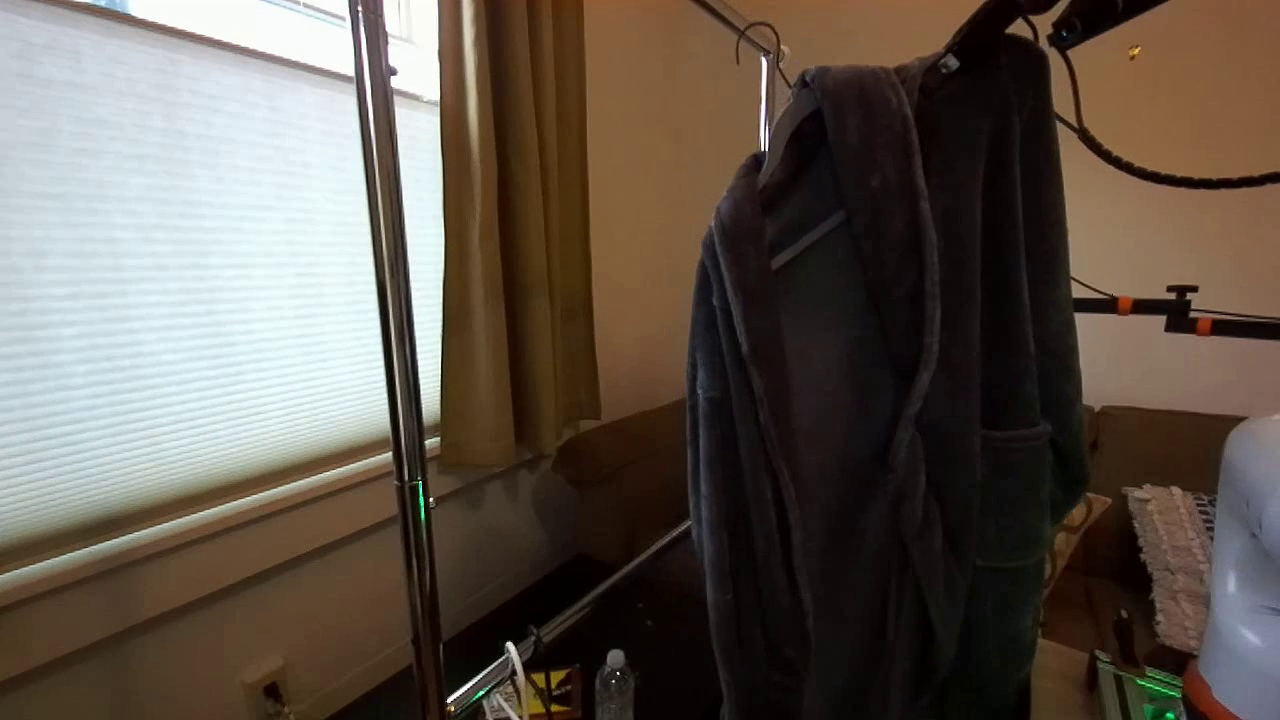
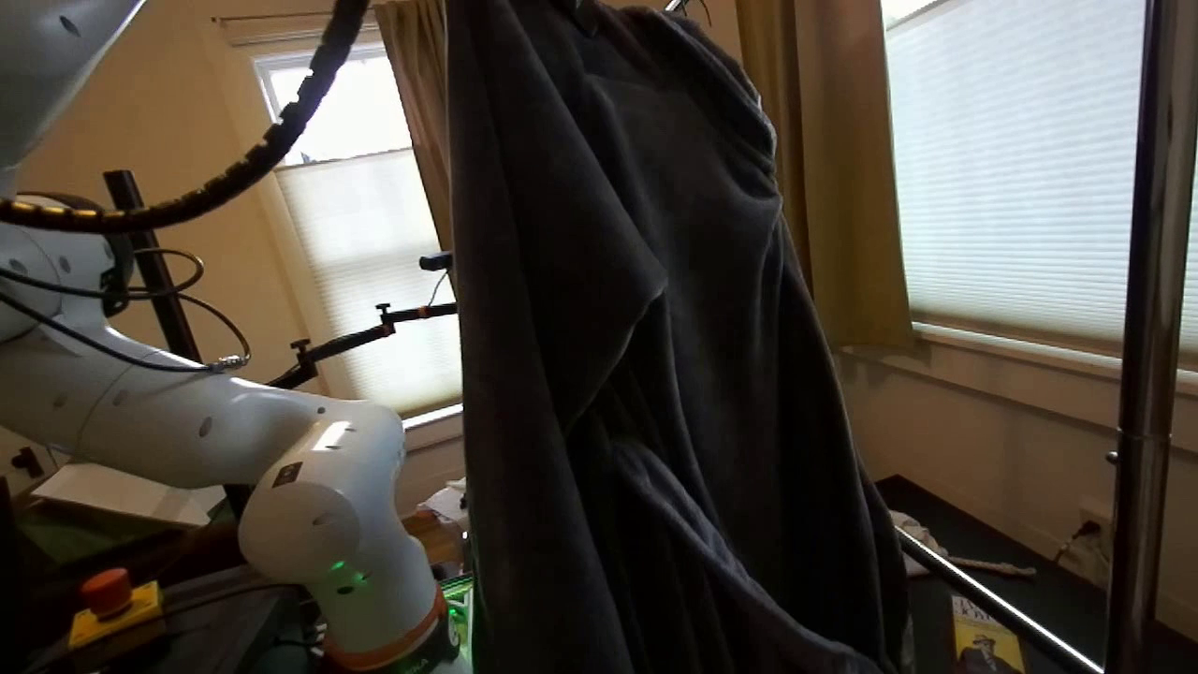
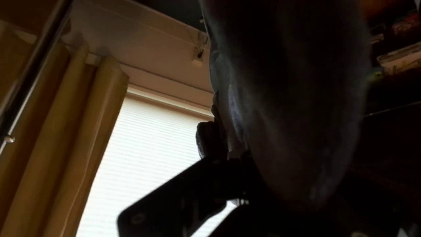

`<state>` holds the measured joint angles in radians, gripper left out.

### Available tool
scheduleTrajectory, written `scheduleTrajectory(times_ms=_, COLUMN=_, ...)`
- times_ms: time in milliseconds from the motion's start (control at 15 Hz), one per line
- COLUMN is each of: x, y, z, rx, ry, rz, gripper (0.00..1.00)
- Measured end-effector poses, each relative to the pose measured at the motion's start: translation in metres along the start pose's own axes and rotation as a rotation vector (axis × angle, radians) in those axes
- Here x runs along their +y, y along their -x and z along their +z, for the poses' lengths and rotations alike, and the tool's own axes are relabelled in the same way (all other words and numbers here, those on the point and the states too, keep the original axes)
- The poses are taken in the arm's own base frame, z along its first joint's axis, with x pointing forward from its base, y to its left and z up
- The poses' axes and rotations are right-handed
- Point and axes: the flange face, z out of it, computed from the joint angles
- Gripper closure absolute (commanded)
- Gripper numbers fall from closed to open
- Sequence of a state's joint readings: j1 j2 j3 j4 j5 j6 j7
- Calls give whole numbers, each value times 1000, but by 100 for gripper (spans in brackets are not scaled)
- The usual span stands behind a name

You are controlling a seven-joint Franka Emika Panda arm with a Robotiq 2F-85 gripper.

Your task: Hang the robe on the bottom railing

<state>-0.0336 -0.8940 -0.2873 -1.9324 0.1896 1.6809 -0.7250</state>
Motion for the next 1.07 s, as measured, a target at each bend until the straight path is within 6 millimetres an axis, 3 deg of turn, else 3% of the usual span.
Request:
scheduleTrajectory(times_ms=400, x=-41, y=37, z=40, rx=-281, ry=61, rz=210, gripper=98)
scheduleTrajectory(times_ms=1067, x=-118, y=118, z=85, rx=-661, ry=0, rz=301, gripper=98)
